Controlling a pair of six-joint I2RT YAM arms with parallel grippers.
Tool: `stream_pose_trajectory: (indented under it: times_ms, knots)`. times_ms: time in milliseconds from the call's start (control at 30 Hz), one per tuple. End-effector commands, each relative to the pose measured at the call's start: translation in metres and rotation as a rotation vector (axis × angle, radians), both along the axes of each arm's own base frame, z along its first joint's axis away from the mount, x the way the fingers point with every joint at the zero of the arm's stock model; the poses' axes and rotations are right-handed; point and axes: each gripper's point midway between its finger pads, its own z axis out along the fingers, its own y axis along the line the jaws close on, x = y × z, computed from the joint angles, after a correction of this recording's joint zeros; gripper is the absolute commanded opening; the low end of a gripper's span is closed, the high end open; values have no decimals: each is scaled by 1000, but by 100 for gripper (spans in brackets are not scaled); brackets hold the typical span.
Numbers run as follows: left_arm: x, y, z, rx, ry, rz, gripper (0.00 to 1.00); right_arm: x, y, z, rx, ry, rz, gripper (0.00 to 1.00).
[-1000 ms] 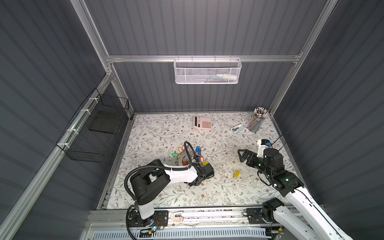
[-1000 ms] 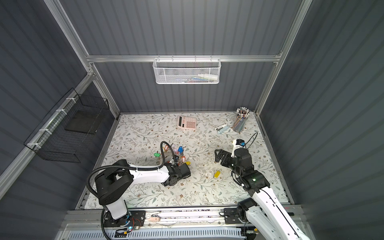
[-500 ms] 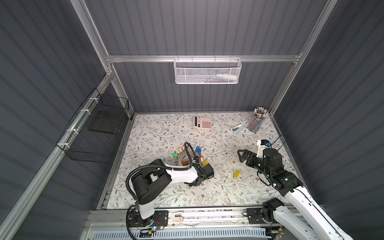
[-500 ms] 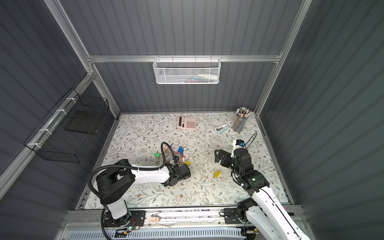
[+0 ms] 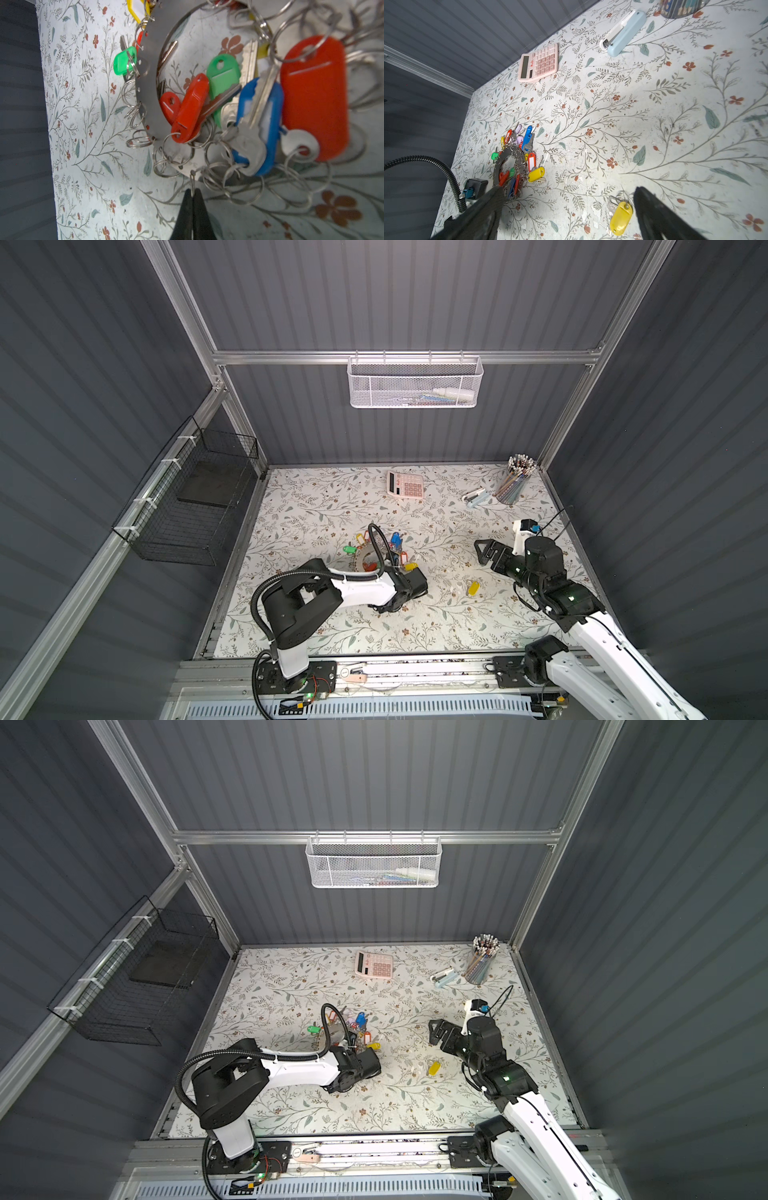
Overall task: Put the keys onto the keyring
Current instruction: 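Lower the left gripper and pinch the edge of the metal key ring, then lift the key ring with the left gripper toward the right gripper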
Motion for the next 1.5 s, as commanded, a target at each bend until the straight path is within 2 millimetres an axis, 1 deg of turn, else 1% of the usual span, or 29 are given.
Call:
stream_pose_trajectory:
  times_ms: [0,300,433,567,700,767,900,1067,1167,1233,1367,1467]
  knots:
    - [-1,-4,18,-36,-11,1,0,3,2,3,4,-14,1,99]
    - [-3,-10,53,-151,-34,-13,0,11,4,10,-10,-30,11,99]
    - [-1,-19,71,-218,-48,-36,0,14,6,14,-23,-36,20,99]
    - [5,-26,100,-276,-102,-63,0,22,11,22,-40,-54,47,99]
    - [17,-31,135,-313,-204,-87,0,31,32,28,-12,-22,145,99]
    - [23,-33,150,-320,-250,-100,0,36,39,31,-1,-13,172,99]
    - [34,-39,176,-345,-337,-120,0,42,44,39,7,-34,184,99]
    - [45,-45,196,-349,-430,-135,0,46,43,40,-9,-49,191,99]
    - [50,-48,208,-369,-475,-140,0,48,50,44,26,-53,245,99]
    - [51,-50,213,-391,-501,-142,0,49,54,49,51,-53,267,99]
    - [52,-53,227,-473,-553,-151,0,57,54,63,67,-67,264,99]
    - [50,-58,234,-532,-571,-183,0,60,58,72,93,-68,271,99]
